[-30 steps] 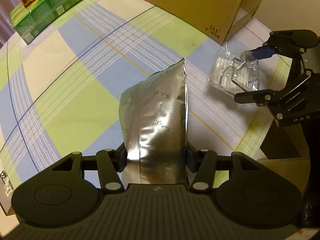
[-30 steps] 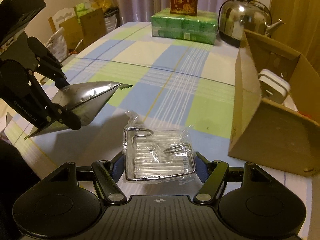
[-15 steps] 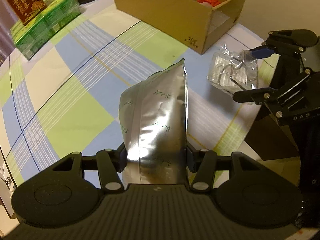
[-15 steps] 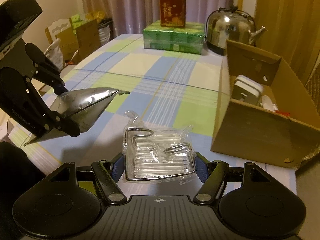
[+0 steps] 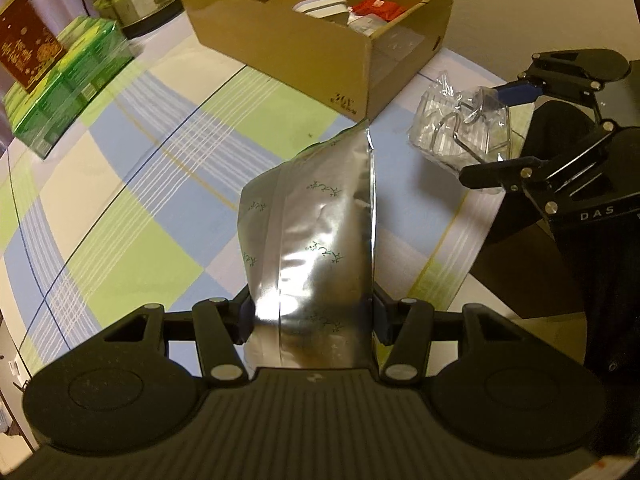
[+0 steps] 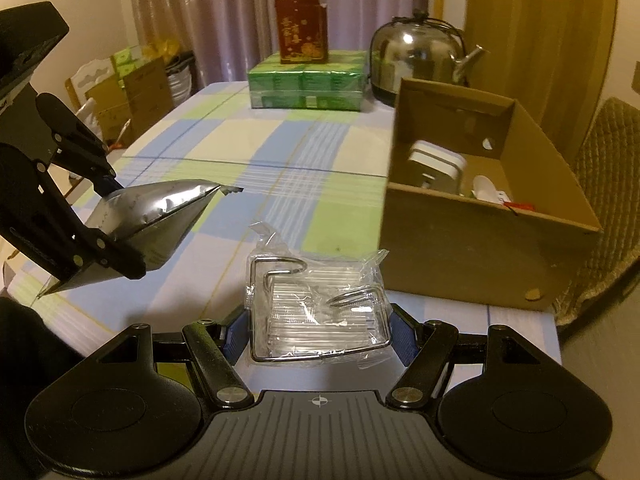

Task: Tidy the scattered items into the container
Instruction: 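Carry the foil bag and wire-rack package over the cardboard box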

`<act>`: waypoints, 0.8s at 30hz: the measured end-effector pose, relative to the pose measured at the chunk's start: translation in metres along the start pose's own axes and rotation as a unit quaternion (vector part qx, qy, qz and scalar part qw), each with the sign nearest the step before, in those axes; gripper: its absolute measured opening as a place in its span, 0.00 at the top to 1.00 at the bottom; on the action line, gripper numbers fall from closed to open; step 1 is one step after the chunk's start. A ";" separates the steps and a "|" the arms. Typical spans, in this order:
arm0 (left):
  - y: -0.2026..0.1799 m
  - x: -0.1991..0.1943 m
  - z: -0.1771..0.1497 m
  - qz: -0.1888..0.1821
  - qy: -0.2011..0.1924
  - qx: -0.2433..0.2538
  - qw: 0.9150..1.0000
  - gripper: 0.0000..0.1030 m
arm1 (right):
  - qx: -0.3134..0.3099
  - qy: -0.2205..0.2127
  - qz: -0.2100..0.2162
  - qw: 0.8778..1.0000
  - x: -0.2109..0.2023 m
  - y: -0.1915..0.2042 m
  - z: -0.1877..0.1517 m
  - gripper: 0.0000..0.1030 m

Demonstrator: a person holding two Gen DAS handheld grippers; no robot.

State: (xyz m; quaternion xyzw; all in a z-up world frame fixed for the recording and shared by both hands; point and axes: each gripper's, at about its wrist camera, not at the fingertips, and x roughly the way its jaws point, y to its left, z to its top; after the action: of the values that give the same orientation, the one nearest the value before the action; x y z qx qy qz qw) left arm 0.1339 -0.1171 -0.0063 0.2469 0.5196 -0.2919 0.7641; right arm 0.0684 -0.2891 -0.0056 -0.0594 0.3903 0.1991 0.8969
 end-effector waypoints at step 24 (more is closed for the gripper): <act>-0.006 -0.027 0.155 -0.034 -0.028 -0.059 0.997 0.51 | 0.040 -0.081 -0.071 0.993 -0.049 -0.102 0.061 0.35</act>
State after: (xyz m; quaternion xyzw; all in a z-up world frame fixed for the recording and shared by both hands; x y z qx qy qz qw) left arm 0.2224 -0.2215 0.0707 0.1751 0.5225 -0.2935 0.7811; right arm 0.1203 -0.3812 0.0664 -0.0348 0.3185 0.1233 0.9392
